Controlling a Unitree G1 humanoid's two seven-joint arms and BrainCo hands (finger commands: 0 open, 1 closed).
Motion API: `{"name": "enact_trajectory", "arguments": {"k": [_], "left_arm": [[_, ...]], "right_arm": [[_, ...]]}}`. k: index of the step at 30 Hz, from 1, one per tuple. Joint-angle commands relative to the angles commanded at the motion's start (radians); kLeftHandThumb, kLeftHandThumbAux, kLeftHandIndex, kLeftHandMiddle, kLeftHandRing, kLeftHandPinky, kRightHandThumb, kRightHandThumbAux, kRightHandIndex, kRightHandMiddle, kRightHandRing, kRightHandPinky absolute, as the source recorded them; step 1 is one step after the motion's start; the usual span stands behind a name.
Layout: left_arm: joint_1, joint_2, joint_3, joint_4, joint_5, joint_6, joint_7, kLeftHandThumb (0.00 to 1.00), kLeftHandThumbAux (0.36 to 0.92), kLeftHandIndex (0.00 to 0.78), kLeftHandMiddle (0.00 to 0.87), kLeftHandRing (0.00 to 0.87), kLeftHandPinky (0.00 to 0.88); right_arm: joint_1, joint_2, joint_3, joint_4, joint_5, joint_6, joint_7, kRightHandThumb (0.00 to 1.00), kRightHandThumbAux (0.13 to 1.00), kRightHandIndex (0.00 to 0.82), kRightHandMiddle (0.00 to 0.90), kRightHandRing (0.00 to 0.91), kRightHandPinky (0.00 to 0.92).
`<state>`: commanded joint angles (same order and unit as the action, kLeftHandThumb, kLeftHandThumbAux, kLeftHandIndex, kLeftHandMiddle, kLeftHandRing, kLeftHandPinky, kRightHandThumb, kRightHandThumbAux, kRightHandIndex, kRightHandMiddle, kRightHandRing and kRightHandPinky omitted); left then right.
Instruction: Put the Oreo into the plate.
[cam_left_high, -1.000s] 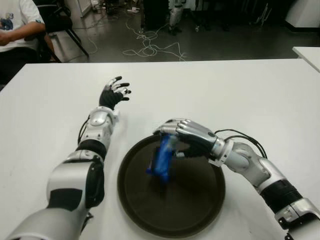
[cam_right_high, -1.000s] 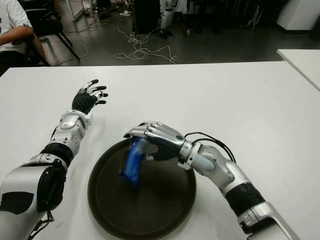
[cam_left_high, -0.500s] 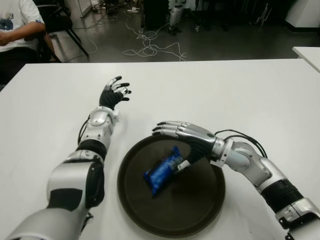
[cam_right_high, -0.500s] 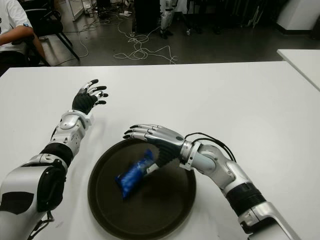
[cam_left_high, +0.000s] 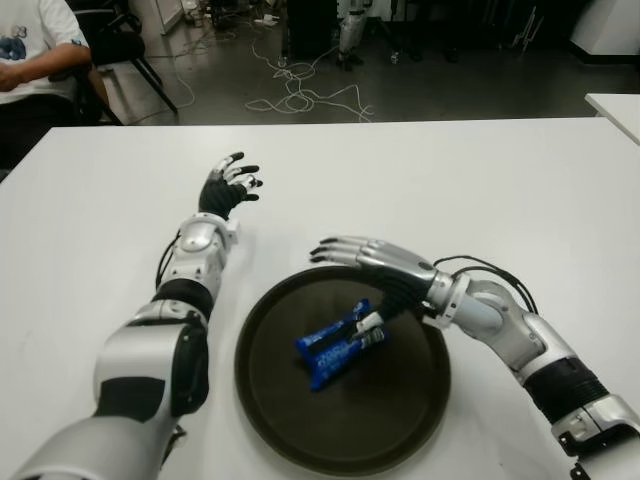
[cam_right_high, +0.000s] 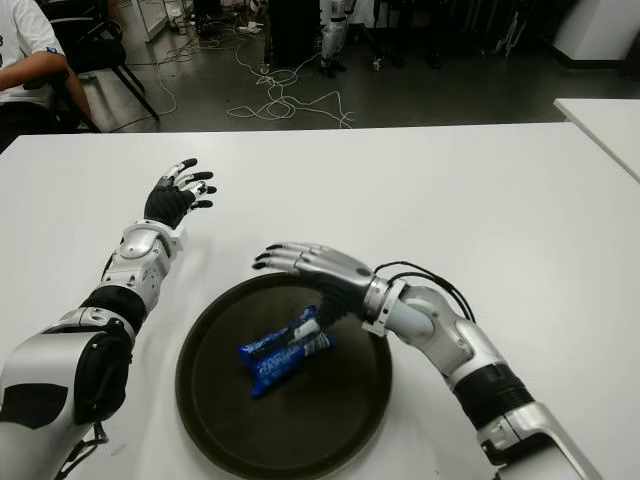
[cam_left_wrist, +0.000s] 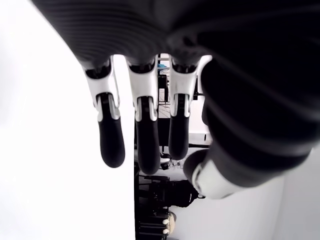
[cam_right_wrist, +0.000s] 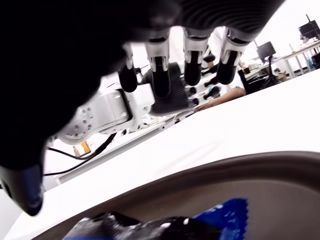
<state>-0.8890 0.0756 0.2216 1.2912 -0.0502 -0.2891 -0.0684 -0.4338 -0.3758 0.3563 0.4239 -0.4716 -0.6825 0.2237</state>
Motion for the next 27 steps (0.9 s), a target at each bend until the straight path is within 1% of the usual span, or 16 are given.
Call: {"name": "enact_trajectory", "arguments": {"k": [3, 5, 7, 8, 10, 12, 15, 17, 18, 19, 22, 23, 24, 25, 26, 27], "left_arm": [[0.001, 0.001, -0.002, 0.0, 0.002, -0.001, 0.0, 0.201, 0.811, 0.164, 0.295, 0.344, 0.418], [0.0, 0.001, -0.004, 0.0, 0.003, -0.001, 0.001, 0.206, 0.817, 0.162, 0.295, 0.346, 0.42], [0.0, 0.002, -0.005, 0.0, 0.003, 0.001, 0.002, 0.207, 0.82, 0.16, 0.296, 0.351, 0.427], [0.0, 0.002, -0.005, 0.0, 0.003, 0.002, 0.002, 0.208, 0.821, 0.16, 0.297, 0.354, 0.432], [0.0, 0.003, -0.006, 0.0, 0.003, 0.004, 0.002, 0.204, 0.827, 0.159, 0.297, 0.354, 0.425], [0.0, 0.004, -0.006, 0.0, 0.002, 0.004, 0.0, 0.203, 0.836, 0.161, 0.297, 0.351, 0.417], [0.002, 0.004, -0.006, -0.001, 0.001, 0.002, -0.004, 0.202, 0.83, 0.168, 0.302, 0.354, 0.424], [0.003, 0.005, -0.006, -0.001, 0.0, 0.0, -0.007, 0.206, 0.822, 0.171, 0.306, 0.358, 0.428], [0.003, 0.005, -0.006, -0.001, 0.0, 0.0, -0.008, 0.206, 0.821, 0.171, 0.306, 0.358, 0.428], [0.003, 0.005, -0.006, -0.001, 0.0, -0.001, -0.009, 0.207, 0.817, 0.17, 0.308, 0.363, 0.439], [0.003, 0.005, -0.005, -0.002, -0.001, 0.0, -0.008, 0.209, 0.816, 0.17, 0.308, 0.365, 0.447], [0.003, 0.005, -0.005, -0.002, -0.001, 0.0, -0.007, 0.207, 0.818, 0.169, 0.306, 0.363, 0.445], [0.003, 0.005, -0.005, -0.002, -0.001, 0.0, -0.007, 0.206, 0.819, 0.169, 0.306, 0.363, 0.444], [0.003, 0.004, -0.004, -0.002, -0.002, 0.001, -0.006, 0.205, 0.822, 0.171, 0.305, 0.361, 0.438], [0.003, 0.004, -0.004, -0.002, -0.003, 0.002, -0.007, 0.204, 0.824, 0.172, 0.305, 0.36, 0.435], [0.003, 0.004, -0.003, -0.002, -0.003, 0.002, -0.007, 0.207, 0.822, 0.173, 0.306, 0.361, 0.435]], "right_arm": [[-0.049, -0.011, -0.024, 0.079, 0.007, -0.011, -0.012, 0.0, 0.558, 0.0, 0.0, 0.0, 0.0], [-0.087, -0.016, -0.035, 0.164, 0.004, -0.021, -0.033, 0.0, 0.559, 0.0, 0.0, 0.0, 0.0], [-0.145, -0.019, -0.044, 0.287, -0.002, -0.022, -0.055, 0.0, 0.56, 0.0, 0.0, 0.0, 0.0], [-0.188, -0.02, -0.047, 0.371, -0.007, -0.012, -0.069, 0.0, 0.561, 0.0, 0.0, 0.0, 0.0], [-0.243, -0.017, -0.051, 0.478, -0.011, 0.004, -0.091, 0.0, 0.563, 0.0, 0.0, 0.0, 0.0], [-0.269, -0.016, -0.063, 0.553, -0.003, 0.025, -0.12, 0.0, 0.566, 0.0, 0.0, 0.0, 0.0], [-0.299, -0.014, -0.092, 0.665, 0.019, 0.06, -0.16, 0.0, 0.576, 0.003, 0.016, 0.013, 0.019], [-0.323, -0.005, -0.118, 0.733, 0.044, 0.096, -0.164, 0.0, 0.585, 0.02, 0.035, 0.029, 0.026], [-0.337, 0.006, -0.141, 0.769, 0.068, 0.125, -0.163, 0.0, 0.587, 0.024, 0.039, 0.032, 0.026], [-0.347, 0.015, -0.156, 0.796, 0.086, 0.144, -0.163, 0.0, 0.598, 0.045, 0.062, 0.053, 0.041], [-0.371, 0.042, -0.256, 0.846, 0.197, 0.21, -0.101, 0.0, 0.617, 0.086, 0.105, 0.093, 0.073], [-0.377, 0.047, -0.283, 0.858, 0.226, 0.227, -0.084, 0.0, 0.626, 0.103, 0.127, 0.119, 0.114], [-0.378, 0.06, -0.337, 0.868, 0.286, 0.268, -0.064, 0.0, 0.629, 0.109, 0.135, 0.128, 0.129], [-0.38, 0.069, -0.376, 0.875, 0.328, 0.296, -0.05, 0.0, 0.66, 0.125, 0.162, 0.165, 0.185], [-0.38, 0.08, -0.415, 0.88, 0.37, 0.33, -0.047, 0.0, 0.68, 0.136, 0.18, 0.188, 0.221], [-0.381, 0.087, -0.439, 0.883, 0.397, 0.352, -0.044, 0.0, 0.694, 0.141, 0.189, 0.201, 0.239]]}}
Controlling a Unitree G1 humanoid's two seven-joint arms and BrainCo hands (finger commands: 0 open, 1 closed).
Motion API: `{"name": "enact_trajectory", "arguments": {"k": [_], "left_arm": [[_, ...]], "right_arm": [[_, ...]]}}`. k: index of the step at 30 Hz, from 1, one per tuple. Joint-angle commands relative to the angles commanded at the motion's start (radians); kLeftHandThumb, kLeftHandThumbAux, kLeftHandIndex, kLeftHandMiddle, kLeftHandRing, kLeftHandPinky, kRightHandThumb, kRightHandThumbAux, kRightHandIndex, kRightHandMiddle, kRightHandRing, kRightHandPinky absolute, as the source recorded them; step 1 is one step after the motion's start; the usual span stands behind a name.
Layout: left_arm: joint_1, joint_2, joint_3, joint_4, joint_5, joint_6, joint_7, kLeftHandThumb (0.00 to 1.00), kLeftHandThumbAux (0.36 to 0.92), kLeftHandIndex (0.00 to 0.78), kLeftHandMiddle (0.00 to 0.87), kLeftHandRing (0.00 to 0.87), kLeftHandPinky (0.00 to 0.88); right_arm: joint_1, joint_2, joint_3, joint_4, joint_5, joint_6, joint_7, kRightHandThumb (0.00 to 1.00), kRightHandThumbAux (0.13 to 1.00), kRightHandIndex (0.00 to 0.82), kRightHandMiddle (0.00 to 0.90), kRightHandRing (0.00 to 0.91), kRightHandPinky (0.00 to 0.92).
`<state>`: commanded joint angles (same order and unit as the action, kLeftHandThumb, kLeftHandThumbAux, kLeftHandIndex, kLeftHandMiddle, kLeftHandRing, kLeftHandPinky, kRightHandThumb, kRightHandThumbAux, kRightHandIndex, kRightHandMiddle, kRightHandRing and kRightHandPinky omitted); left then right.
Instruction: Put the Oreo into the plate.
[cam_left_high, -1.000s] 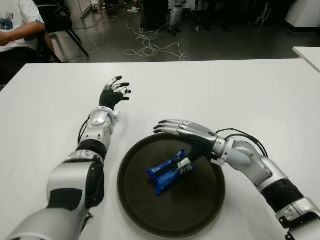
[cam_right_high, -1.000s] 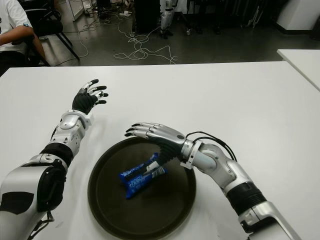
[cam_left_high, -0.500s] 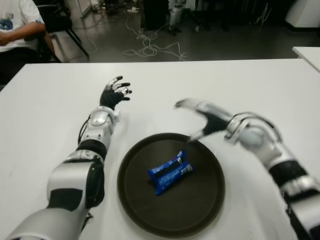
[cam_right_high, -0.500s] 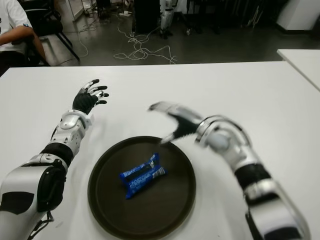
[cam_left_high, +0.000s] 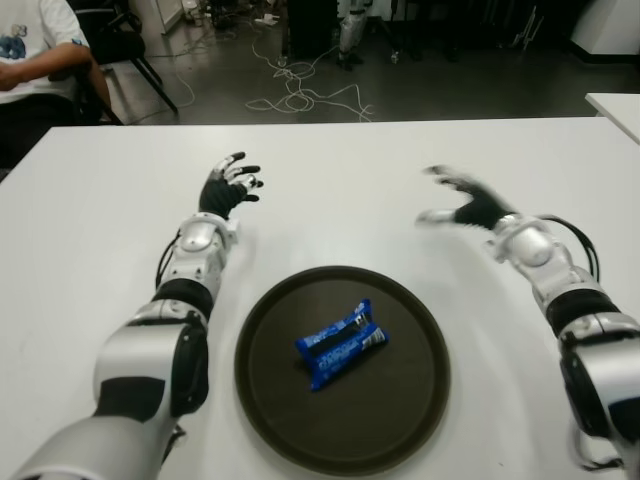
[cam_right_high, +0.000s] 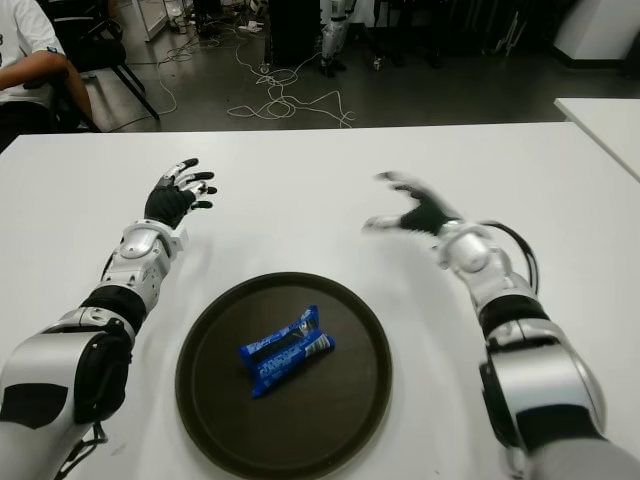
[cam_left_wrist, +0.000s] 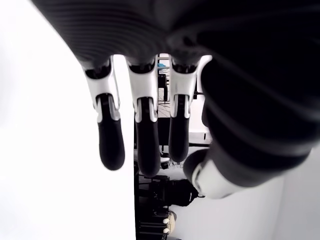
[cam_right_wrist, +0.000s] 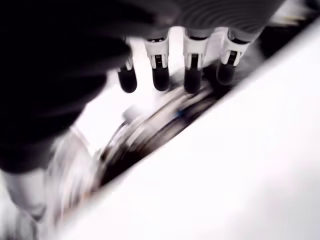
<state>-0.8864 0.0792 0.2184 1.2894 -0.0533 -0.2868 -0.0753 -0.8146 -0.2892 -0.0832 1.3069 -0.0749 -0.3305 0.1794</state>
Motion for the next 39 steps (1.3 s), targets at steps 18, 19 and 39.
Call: {"name": "enact_trajectory", "arguments": {"k": [18, 19, 39], "left_arm": [[-0.004, 0.004, 0.001, 0.0, -0.001, 0.01, -0.006, 0.245, 0.787, 0.173, 0.31, 0.367, 0.443], [-0.004, 0.004, 0.001, 0.0, -0.001, 0.011, -0.006, 0.247, 0.786, 0.171, 0.308, 0.364, 0.44], [-0.006, 0.005, 0.005, 0.001, -0.005, 0.018, -0.009, 0.247, 0.806, 0.159, 0.309, 0.368, 0.454]], "right_arm": [[-0.024, 0.082, -0.089, -0.009, 0.065, 0.147, -0.119, 0.0, 0.77, 0.19, 0.275, 0.308, 0.354], [-0.024, 0.084, -0.089, -0.009, 0.065, 0.147, -0.119, 0.0, 0.765, 0.193, 0.279, 0.314, 0.359], [-0.007, 0.093, -0.06, -0.01, 0.035, 0.103, -0.101, 0.0, 0.718, 0.203, 0.286, 0.325, 0.37]]}}
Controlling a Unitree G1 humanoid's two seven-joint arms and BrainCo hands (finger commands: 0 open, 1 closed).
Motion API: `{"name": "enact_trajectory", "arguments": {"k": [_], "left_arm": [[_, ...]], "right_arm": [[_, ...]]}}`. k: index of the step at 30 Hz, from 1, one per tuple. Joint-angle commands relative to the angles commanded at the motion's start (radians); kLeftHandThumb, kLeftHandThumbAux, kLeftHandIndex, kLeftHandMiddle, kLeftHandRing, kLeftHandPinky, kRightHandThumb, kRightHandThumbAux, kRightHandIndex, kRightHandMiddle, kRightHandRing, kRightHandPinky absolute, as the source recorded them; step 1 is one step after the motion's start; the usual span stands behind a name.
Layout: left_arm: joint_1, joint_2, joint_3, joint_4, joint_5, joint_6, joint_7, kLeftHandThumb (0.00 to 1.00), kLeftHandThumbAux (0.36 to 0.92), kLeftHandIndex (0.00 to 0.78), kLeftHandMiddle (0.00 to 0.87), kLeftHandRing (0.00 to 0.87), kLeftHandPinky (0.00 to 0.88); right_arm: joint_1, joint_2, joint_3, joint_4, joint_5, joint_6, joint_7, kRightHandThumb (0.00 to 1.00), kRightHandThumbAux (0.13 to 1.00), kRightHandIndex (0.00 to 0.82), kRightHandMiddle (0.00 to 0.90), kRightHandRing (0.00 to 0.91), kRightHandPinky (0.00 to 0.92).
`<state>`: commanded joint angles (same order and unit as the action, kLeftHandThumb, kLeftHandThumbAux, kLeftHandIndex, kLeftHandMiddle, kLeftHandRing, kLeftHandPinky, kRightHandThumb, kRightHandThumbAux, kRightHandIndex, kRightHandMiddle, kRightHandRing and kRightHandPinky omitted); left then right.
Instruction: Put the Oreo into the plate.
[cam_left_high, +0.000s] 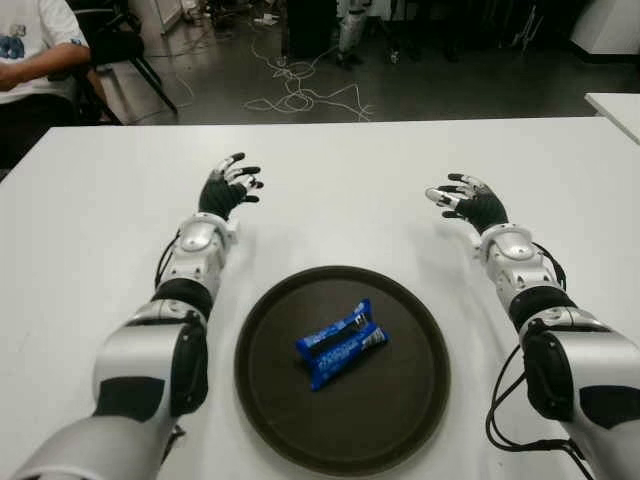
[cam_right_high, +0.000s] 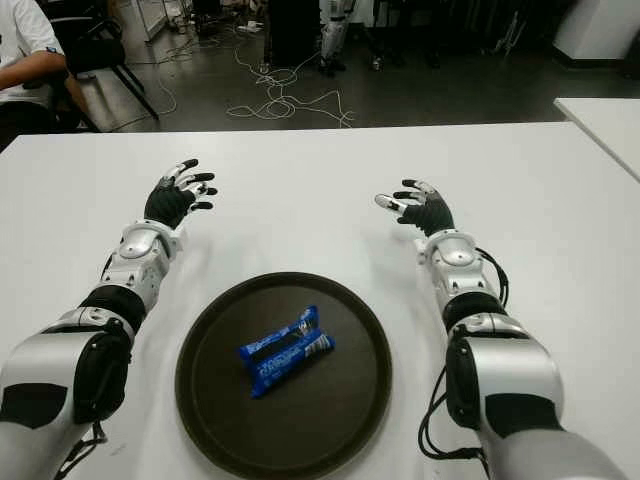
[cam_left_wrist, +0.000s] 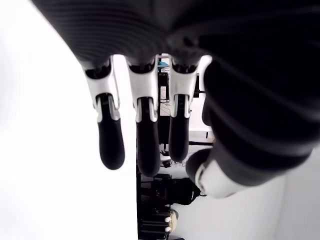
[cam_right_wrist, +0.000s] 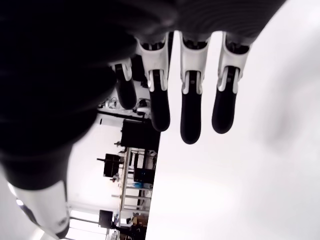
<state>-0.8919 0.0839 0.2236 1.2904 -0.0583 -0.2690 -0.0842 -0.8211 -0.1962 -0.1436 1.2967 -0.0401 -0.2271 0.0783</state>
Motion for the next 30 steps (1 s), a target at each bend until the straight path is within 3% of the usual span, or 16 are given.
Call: {"name": "enact_trajectory", "arguments": {"k": [11, 30], "left_arm": [[-0.001, 0.0, -0.001, 0.005, 0.004, 0.001, 0.006, 0.203, 0.782, 0.166, 0.308, 0.365, 0.446], [-0.001, 0.003, -0.013, 0.006, 0.016, -0.002, 0.002, 0.223, 0.762, 0.163, 0.287, 0.342, 0.425]], "right_arm": [[0.0, 0.001, 0.007, 0.003, -0.001, -0.006, -0.011, 0.0, 0.718, 0.206, 0.291, 0.33, 0.377], [0.001, -0.001, 0.01, 0.007, -0.005, -0.01, -0.023, 0.0, 0.719, 0.212, 0.299, 0.338, 0.383]]}}
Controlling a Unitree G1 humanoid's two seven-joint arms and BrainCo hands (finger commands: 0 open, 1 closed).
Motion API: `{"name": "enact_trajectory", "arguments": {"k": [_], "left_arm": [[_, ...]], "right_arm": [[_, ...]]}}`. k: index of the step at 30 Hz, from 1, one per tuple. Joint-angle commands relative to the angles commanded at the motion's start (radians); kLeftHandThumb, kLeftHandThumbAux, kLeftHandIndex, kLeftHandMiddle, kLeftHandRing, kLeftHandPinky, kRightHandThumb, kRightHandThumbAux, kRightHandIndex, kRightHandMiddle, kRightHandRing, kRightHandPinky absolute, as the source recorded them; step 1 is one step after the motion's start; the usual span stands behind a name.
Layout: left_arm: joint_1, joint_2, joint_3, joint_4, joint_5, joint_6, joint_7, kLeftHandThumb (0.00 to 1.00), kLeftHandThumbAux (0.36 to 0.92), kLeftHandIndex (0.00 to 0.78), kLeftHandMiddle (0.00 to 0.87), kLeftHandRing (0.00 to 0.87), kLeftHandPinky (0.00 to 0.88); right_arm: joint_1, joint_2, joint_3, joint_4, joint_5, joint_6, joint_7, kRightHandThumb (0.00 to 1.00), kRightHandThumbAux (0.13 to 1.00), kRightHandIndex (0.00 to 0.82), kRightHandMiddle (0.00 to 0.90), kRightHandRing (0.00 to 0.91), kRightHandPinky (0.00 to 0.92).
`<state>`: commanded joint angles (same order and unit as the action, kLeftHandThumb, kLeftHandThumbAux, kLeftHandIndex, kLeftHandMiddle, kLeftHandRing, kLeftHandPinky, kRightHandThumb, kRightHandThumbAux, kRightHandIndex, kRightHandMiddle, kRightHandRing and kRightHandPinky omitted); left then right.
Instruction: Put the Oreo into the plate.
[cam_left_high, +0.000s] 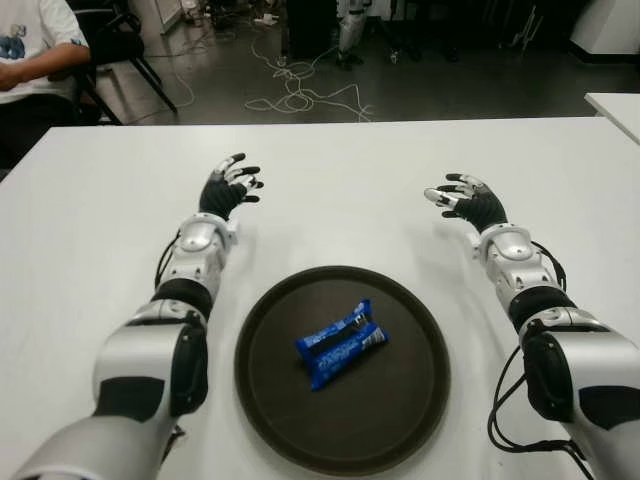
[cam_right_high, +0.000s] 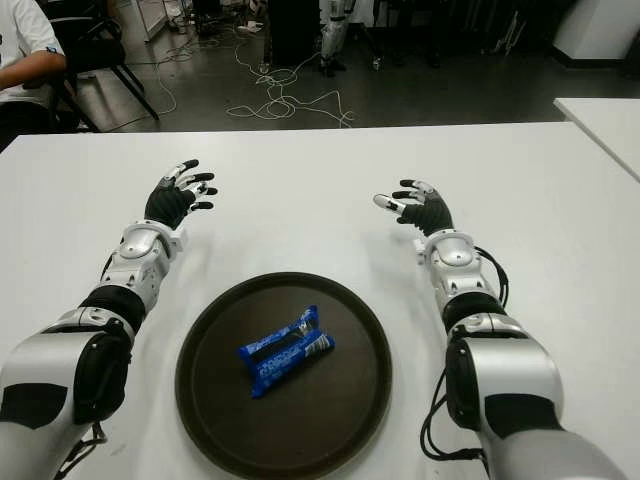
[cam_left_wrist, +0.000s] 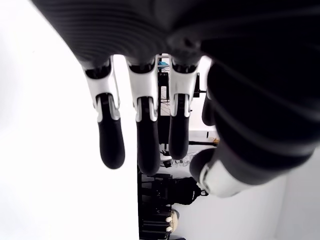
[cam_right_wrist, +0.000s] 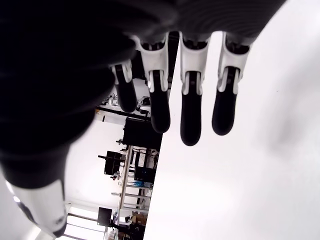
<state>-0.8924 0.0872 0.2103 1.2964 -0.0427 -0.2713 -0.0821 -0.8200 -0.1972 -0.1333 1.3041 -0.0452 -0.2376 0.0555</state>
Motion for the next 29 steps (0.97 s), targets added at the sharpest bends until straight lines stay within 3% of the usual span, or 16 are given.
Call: {"name": "enact_trajectory", "arguments": {"k": [13, 29], "left_arm": [[0.001, 0.001, -0.002, -0.001, 0.0, 0.003, -0.002, 0.218, 0.789, 0.159, 0.293, 0.348, 0.426], [0.001, 0.0, 0.002, -0.001, -0.002, -0.001, -0.002, 0.239, 0.771, 0.152, 0.292, 0.353, 0.438]], "right_arm": [[0.001, 0.003, 0.004, -0.001, -0.003, -0.009, -0.014, 0.0, 0.745, 0.21, 0.289, 0.329, 0.377], [0.0, 0.006, 0.001, -0.001, -0.001, -0.005, -0.014, 0.0, 0.735, 0.215, 0.299, 0.341, 0.394]]}}
